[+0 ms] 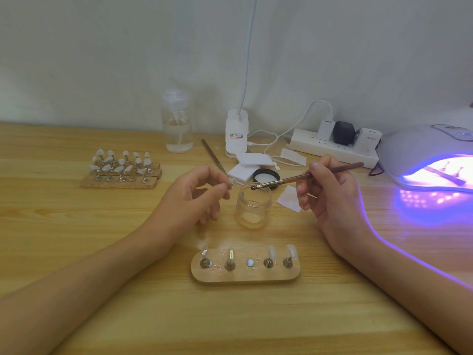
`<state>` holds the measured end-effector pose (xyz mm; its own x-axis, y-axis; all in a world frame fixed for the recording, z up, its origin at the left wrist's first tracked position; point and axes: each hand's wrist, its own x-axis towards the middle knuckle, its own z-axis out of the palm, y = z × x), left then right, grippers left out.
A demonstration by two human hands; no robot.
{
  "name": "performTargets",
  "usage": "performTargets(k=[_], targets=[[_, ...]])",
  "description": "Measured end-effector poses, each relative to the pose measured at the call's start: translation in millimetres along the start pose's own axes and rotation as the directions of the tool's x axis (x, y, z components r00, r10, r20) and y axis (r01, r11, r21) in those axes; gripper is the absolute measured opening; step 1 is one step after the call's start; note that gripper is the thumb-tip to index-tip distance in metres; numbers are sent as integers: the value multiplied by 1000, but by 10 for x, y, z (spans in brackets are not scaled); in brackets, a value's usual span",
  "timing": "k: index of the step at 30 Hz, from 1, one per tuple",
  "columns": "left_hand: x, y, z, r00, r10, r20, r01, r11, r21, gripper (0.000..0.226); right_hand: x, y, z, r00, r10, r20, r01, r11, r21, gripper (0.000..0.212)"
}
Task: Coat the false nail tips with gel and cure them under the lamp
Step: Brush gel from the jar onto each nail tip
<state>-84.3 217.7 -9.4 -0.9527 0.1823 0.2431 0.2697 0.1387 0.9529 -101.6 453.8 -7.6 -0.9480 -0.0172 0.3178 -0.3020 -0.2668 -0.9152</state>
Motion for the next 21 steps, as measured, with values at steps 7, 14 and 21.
performTargets(k=[7, 14, 21], targets=[[12, 13, -37, 1000, -16, -11, 14, 995, -100, 8, 6, -2, -1, 1000, 16, 3, -16, 1000, 17, 27], [34, 14, -16, 1000, -3, 29, 4, 999, -39, 5, 14, -2, 5, 999, 36, 1, -36, 999, 28, 22], [36, 6, 3, 997, 11, 81, -15, 998, 56, 13, 30, 6, 8, 997, 74, 15, -74, 997, 25, 22]])
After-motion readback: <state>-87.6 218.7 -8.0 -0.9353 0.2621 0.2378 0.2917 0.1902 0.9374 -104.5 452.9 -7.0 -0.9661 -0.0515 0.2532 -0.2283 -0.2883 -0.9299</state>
